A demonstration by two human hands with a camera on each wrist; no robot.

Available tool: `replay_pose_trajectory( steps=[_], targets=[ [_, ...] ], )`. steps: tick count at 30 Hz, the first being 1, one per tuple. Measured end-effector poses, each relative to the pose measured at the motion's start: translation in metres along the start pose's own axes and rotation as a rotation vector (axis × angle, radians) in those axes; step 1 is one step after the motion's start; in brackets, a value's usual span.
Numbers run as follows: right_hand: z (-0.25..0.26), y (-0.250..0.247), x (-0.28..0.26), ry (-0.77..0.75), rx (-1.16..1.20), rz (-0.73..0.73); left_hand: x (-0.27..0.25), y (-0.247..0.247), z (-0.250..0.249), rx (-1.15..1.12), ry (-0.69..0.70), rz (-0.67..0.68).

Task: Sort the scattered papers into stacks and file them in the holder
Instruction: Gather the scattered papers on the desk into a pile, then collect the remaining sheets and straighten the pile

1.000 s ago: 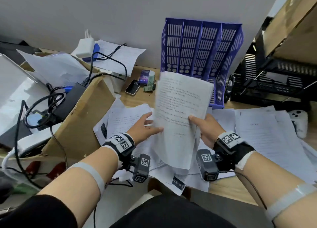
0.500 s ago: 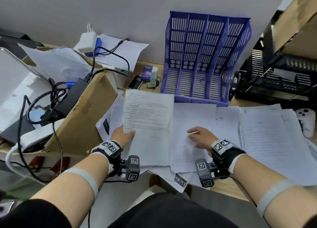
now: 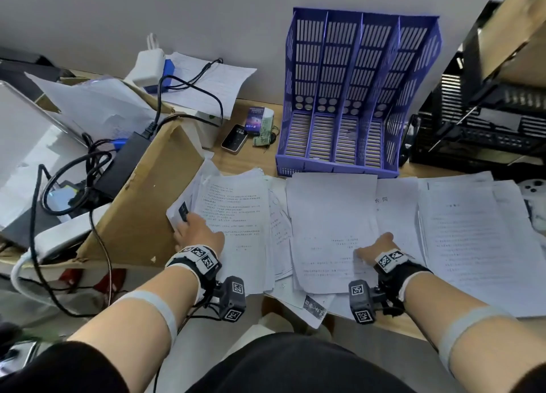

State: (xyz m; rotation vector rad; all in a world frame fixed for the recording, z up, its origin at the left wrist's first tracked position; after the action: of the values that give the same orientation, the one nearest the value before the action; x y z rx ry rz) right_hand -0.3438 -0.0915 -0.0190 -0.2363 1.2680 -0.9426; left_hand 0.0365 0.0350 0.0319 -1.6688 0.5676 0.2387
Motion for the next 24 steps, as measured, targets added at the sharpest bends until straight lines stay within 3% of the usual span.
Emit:
replay_pose_trajectory(
  steps=[5, 9, 12, 14, 19, 22, 24],
  targets=[
    [0.008, -0.010, -0.008, -0.278, 0.047, -0.065, -0.023, 0.016, -0.037, -0.148, 0.277, 0.202],
    [0.028, -0.037, -0.029, -0.354, -0.121, -0.208, -0.070, 0.017, -0.083, -0.083, 0.714, 0.267],
    [0.051, -0.056, -0.045, -0.428, -0.293, -0.282, -0.114, 0.011, -0.120, 0.113, 1.085, 0.084],
    [0.068, -0.067, -0.054, -0.514, -0.394, -0.350, -0.134, 0.008, -0.138, 0.277, 1.208, -0.072],
    [0.102, -0.083, -0.073, -0.787, -0.532, -0.616, -0.141, 0.006, -0.153, 0.484, 1.230, -0.248],
    [0.114, -0.091, -0.084, -1.011, -0.453, -0.807, -0.133, -0.003, -0.154, 0.375, 1.160, -0.184],
    [0.120, -0.101, -0.092, -1.027, -0.358, -0.876, -0.121, -0.011, -0.150, 0.199, 1.056, -0.064]
  ],
)
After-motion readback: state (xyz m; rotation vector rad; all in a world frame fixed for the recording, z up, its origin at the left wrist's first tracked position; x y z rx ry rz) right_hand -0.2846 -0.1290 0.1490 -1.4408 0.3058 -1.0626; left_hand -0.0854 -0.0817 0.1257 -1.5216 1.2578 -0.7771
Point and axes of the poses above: each hand's wrist, its own x-axis towards the middle knuckle, its own y-axis out of the palm, z = x × y, the point moved 4 cm from there along x, towards the middle knuckle, and after that the axes turned 12 degrees about -y, right-handed, at the moved point
